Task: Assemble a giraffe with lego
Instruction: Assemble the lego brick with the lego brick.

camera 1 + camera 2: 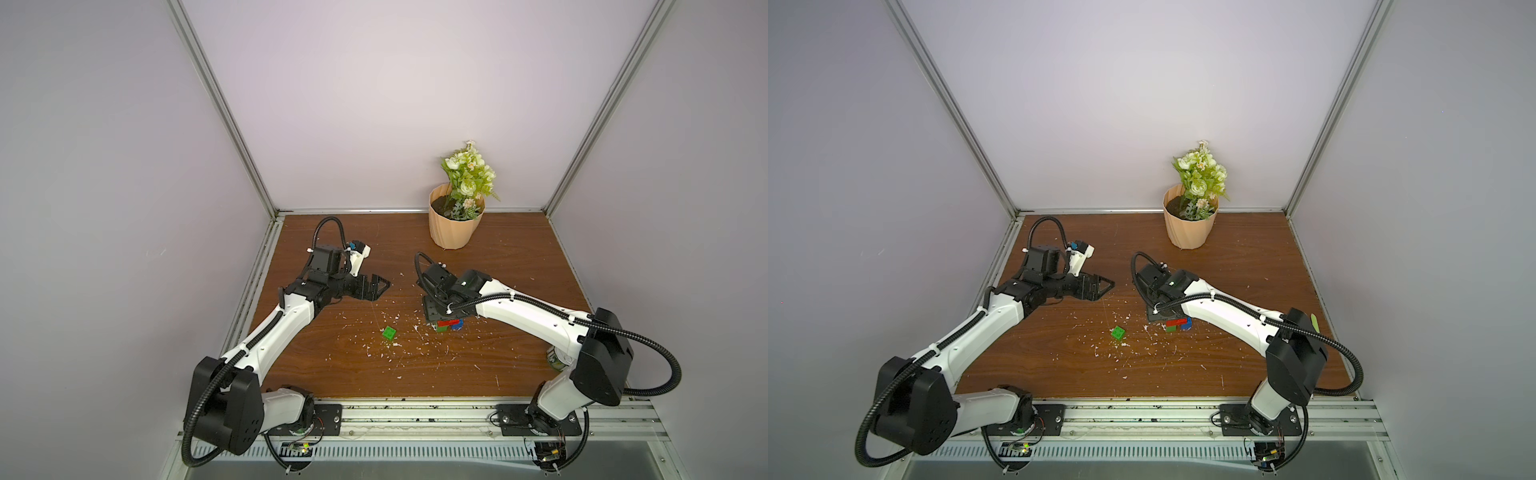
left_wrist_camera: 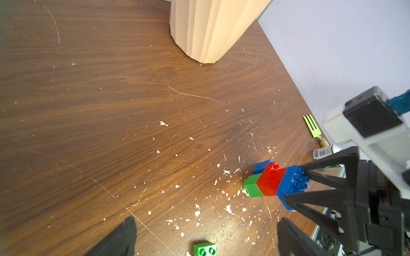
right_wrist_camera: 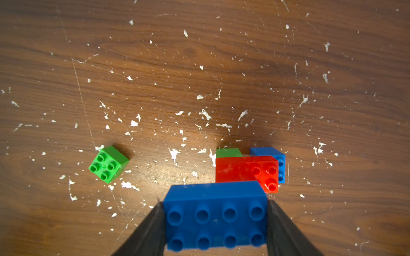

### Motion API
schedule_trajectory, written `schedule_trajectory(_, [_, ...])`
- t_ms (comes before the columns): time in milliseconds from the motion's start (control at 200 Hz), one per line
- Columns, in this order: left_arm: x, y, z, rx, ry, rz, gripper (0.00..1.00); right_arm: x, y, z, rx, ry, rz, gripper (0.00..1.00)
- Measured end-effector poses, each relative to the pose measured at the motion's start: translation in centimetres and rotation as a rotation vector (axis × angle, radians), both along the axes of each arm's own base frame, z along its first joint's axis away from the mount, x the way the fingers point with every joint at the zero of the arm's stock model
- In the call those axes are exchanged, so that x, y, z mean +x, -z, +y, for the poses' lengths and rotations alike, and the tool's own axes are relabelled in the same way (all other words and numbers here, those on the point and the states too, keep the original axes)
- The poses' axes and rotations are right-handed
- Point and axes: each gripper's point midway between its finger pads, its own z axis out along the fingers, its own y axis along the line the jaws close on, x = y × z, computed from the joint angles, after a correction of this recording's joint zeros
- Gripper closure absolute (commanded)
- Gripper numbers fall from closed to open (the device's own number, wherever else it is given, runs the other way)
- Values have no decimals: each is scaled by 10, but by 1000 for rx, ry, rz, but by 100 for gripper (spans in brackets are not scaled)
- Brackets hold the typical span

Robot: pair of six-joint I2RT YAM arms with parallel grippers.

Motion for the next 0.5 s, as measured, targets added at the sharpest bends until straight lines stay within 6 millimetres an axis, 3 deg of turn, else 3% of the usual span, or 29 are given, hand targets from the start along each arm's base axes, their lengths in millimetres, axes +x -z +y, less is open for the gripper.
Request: schedule_trajectory(500, [0, 0, 0, 0, 0, 0, 1, -1, 2, -1, -16, -27, 2, 44])
